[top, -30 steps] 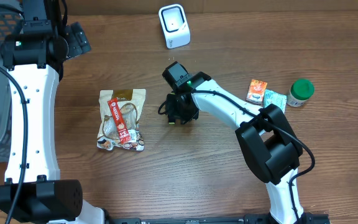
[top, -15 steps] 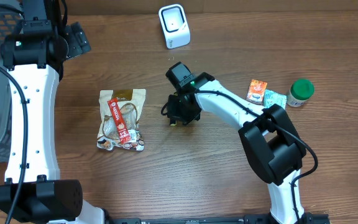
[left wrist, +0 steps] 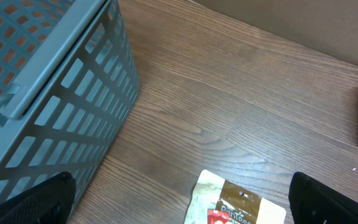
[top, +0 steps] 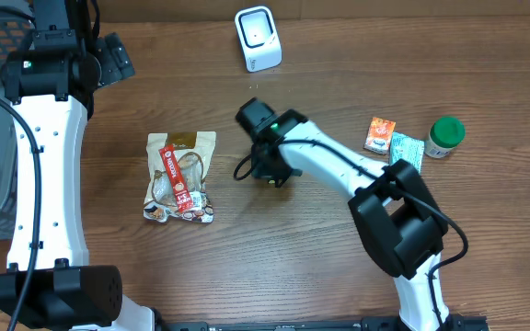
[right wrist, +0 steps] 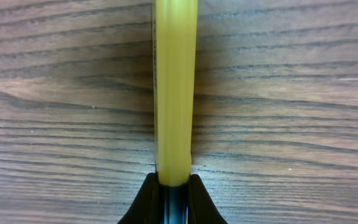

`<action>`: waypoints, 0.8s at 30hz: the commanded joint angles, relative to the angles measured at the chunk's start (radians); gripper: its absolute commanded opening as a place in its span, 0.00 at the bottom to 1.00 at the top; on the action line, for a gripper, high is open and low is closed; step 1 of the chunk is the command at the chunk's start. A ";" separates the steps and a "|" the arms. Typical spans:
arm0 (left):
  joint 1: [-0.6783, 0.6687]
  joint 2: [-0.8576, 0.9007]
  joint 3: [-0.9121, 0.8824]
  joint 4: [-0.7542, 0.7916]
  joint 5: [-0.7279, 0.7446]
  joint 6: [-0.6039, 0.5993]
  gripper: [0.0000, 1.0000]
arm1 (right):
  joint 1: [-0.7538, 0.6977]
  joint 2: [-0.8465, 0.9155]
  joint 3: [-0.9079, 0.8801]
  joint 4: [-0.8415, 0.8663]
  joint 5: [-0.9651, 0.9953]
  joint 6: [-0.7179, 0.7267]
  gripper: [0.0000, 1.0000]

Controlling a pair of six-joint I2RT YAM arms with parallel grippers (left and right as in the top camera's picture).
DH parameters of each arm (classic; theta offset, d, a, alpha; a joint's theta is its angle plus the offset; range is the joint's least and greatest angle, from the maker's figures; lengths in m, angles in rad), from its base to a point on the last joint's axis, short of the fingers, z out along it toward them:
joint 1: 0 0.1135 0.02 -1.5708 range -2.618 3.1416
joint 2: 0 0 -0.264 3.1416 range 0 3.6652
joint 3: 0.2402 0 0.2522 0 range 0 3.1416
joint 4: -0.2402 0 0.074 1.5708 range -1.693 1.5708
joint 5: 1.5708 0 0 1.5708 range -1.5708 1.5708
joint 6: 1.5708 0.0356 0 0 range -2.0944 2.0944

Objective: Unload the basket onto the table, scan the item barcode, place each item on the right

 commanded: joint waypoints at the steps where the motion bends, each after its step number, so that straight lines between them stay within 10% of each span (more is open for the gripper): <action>1: -0.001 0.010 0.008 0.003 -0.013 -0.014 1.00 | 0.048 0.026 -0.021 -0.012 0.157 -0.011 0.04; 8: -0.001 0.010 0.008 0.002 -0.013 -0.014 1.00 | 0.078 0.026 -0.021 0.006 0.161 -0.008 0.20; 24: -0.001 0.010 0.008 0.003 -0.013 -0.014 1.00 | 0.079 0.026 -0.021 0.008 0.148 -0.004 0.20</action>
